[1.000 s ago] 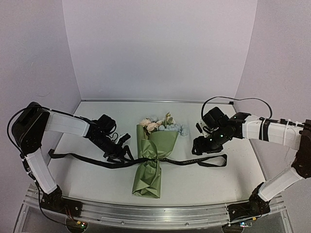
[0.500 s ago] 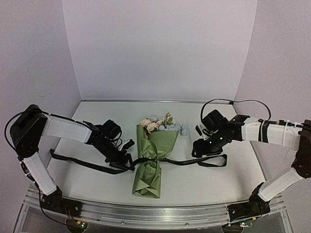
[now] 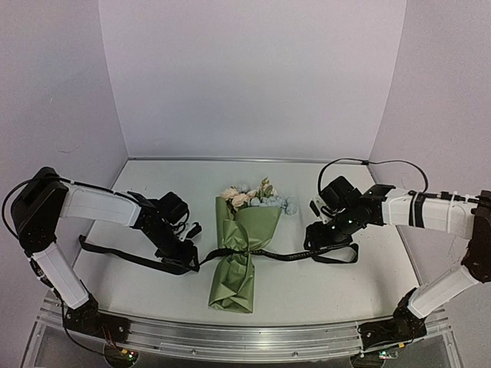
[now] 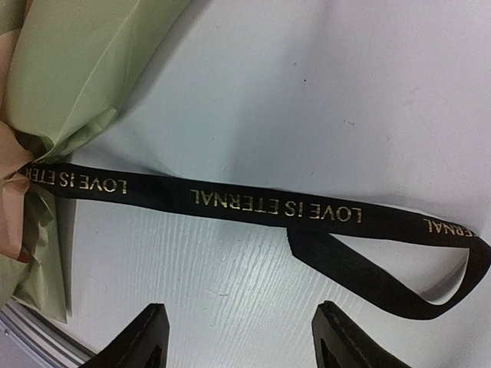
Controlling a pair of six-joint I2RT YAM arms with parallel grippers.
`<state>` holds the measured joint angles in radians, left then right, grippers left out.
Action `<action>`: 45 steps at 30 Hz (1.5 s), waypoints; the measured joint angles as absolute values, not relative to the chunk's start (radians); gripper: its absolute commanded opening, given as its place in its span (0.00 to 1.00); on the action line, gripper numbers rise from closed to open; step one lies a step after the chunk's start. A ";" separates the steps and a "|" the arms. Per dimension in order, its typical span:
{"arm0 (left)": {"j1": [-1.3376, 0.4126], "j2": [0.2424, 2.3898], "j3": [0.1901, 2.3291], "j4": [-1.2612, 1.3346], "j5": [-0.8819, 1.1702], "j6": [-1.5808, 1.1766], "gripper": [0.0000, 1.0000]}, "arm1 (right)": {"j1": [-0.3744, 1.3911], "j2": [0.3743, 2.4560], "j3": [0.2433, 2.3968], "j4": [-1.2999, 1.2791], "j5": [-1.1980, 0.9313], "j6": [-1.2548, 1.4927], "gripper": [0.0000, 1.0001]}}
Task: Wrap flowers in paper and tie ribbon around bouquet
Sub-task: Cross the half-tied ribbon over the folded bouquet.
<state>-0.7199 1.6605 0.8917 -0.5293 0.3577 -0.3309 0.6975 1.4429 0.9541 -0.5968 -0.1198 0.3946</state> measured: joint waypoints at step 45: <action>-0.740 1.696 1.148 -0.431 0.656 -0.267 0.00 | 1.043 1.538 1.203 -0.568 -0.063 0.484 0.72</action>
<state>-0.7400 1.6963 1.1476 -0.4309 0.6565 -0.2668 1.0434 1.5380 1.2030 -0.5684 -0.0633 0.4838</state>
